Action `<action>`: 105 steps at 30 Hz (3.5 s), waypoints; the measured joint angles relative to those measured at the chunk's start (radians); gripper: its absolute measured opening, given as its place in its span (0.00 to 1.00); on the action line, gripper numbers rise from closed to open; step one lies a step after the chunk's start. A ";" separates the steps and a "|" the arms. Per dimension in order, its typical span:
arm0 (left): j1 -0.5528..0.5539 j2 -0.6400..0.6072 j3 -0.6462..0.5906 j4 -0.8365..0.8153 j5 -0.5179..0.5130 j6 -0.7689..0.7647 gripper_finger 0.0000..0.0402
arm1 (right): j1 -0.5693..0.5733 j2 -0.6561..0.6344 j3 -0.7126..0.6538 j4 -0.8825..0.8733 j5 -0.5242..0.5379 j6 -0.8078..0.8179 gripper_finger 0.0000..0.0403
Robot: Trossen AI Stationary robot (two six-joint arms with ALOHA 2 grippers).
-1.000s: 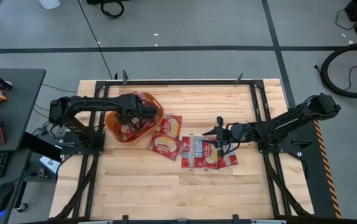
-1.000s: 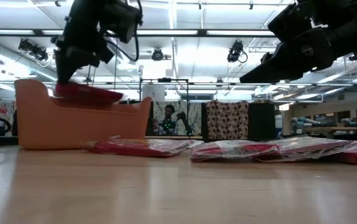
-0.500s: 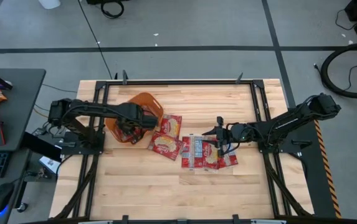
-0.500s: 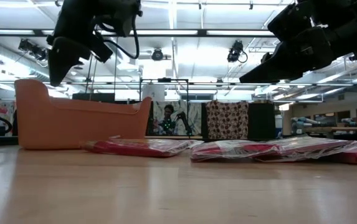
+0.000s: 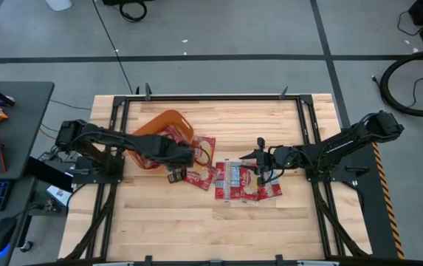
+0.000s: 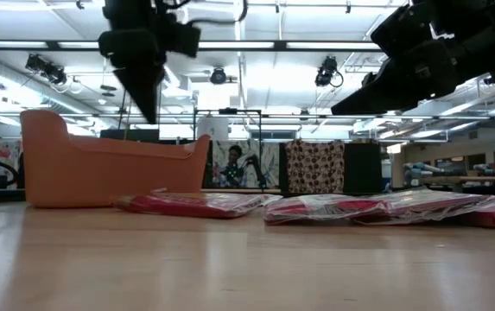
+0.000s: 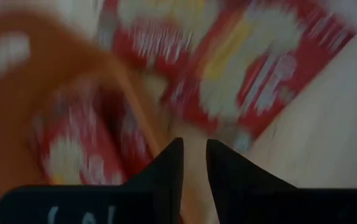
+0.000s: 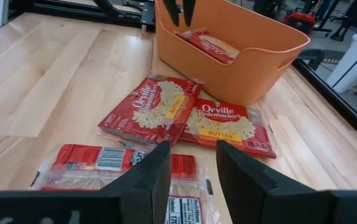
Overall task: Sort popcorn bags into baskets
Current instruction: Put the red popcorn bag into the orange bin
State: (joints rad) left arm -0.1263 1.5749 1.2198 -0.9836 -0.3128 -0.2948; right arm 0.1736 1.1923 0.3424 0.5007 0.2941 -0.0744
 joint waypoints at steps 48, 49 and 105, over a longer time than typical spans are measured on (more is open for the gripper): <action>-0.270 0.364 -0.056 0.191 -0.228 0.201 0.02 | 0.001 0.000 0.000 0.022 -0.008 0.007 0.33; -0.270 0.363 -0.056 0.190 -0.227 0.202 0.02 | 0.001 0.000 0.000 0.022 -0.008 0.003 0.33; 0.215 -0.114 -0.068 -0.481 -0.111 -0.431 0.01 | 0.000 0.000 0.000 0.020 -0.001 0.003 0.33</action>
State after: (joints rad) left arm 0.0884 1.4605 1.1518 -1.4650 -0.4234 -0.7258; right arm 0.1738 1.1923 0.3420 0.5210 0.2935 -0.0716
